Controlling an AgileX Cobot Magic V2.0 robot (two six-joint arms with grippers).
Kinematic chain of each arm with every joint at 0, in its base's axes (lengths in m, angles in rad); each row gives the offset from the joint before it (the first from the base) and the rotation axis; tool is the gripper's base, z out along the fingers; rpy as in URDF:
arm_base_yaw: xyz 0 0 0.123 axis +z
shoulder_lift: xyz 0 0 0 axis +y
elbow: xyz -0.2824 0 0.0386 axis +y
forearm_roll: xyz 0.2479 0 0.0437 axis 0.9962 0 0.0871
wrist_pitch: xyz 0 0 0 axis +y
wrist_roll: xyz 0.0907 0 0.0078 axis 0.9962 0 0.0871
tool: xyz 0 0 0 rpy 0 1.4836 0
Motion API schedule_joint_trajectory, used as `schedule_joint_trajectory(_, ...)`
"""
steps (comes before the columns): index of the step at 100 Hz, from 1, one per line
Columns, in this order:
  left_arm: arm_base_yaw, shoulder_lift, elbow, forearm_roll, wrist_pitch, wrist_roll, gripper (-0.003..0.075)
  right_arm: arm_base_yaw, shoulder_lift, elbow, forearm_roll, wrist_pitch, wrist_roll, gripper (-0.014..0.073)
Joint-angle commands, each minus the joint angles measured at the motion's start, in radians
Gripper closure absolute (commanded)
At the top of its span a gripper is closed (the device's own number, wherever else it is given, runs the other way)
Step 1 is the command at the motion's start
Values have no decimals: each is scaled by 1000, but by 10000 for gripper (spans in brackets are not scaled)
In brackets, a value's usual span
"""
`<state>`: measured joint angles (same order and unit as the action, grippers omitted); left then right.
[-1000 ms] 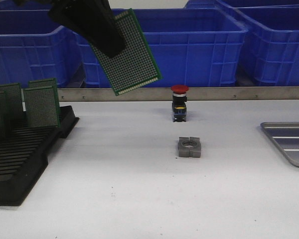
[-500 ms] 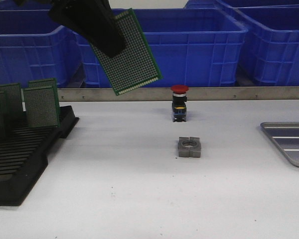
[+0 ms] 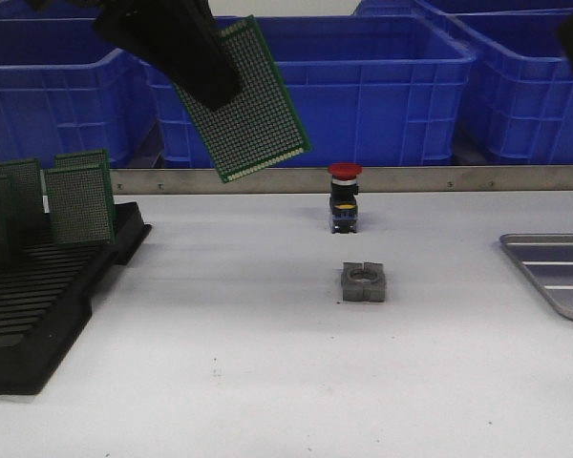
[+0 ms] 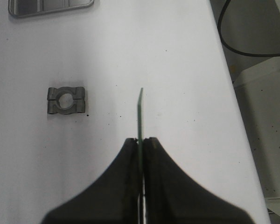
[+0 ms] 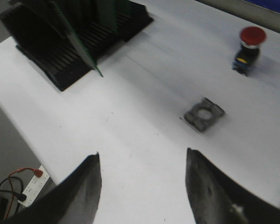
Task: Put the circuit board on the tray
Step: 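Grasp the board's lower edge with the right gripper beside the left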
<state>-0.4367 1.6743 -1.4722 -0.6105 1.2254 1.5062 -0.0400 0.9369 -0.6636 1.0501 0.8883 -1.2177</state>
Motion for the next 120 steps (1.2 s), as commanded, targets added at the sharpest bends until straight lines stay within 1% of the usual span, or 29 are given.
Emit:
schedule_joint_trajectory(1, -7, -47, -31, -61, 49, -10, 739, 40, 58, -34, 148, -13, -182, 160)
schedule_joint_trajectory(7, -7, -47, -31, -61, 49, -10, 739, 84, 104, -42, 160, -31, -238, 160)
schedule_joint_trajectory(14, -7, -47, -31, -61, 49, -10, 738, 134, 158, -61, 161, -58, -265, 160)
schedule_joint_trajectory(26, -7, -47, -31, -61, 49, -10, 739, 211, 248, -111, 161, -93, -274, 160)
schedule_joint_trajectory(37, -7, -47, -31, -61, 49, -10, 738, 262, 324, -167, 161, -108, -280, 160)
schedule_joint_trajectory(62, -7, -47, -31, -61, 49, -10, 738, 340, 481, -291, 161, -114, -281, 160)
schedule_joint_trajectory(86, -7, -47, -31, -62, 49, -10, 739, 396, 561, -366, 161, -111, -281, 166)
schedule_joint_trajectory(91, -7, -47, -31, -62, 49, -10, 738, 400, 566, -375, 161, -110, -281, 188)
schedule_joint_trajectory(98, -7, -47, -31, -62, 49, -10, 738, 406, 569, -384, 162, -110, -281, 241)
schedule_joint_trajectory(110, -7, -47, -31, -63, 49, -10, 738, 406, 569, -391, 162, -96, -281, 368)
schedule_joint_trajectory(120, -7, -47, -31, -65, 49, -10, 738, 406, 569, -391, 162, -82, -281, 494)
